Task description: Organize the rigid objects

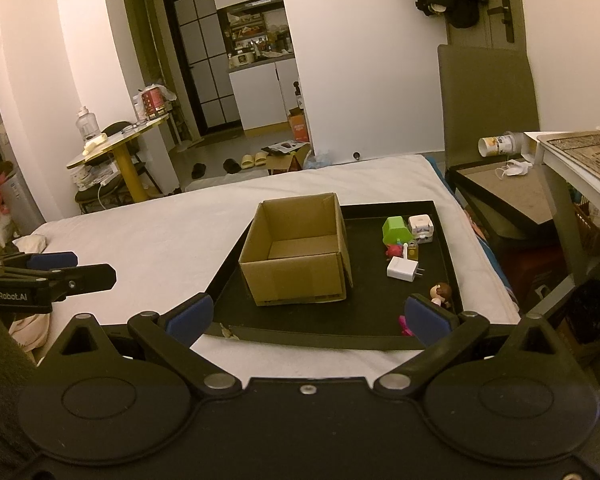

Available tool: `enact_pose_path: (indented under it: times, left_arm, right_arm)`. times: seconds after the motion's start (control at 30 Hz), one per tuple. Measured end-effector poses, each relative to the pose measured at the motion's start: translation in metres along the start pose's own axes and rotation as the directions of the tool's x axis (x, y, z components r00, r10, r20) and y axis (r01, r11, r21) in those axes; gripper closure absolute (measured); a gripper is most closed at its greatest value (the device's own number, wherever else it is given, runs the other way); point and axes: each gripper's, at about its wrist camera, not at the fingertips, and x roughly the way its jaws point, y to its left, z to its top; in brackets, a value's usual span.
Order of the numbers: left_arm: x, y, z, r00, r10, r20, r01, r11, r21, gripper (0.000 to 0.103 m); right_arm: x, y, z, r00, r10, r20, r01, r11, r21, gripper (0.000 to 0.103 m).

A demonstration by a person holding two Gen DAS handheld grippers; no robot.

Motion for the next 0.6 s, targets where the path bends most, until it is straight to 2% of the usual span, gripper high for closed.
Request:
enact_pose_path:
  times: [0.6]
  left_arm:
    - [-0.0023, -0.0007, -0.0002, 1.0, 0.01, 0.013, -0.01, 1.0, 0.003, 0.0]
  right_arm:
    - [-0.0014, 0.0003, 0.0012, 1.0, -0.004, 0.011, 0.004, 1.0, -0.005, 0.0]
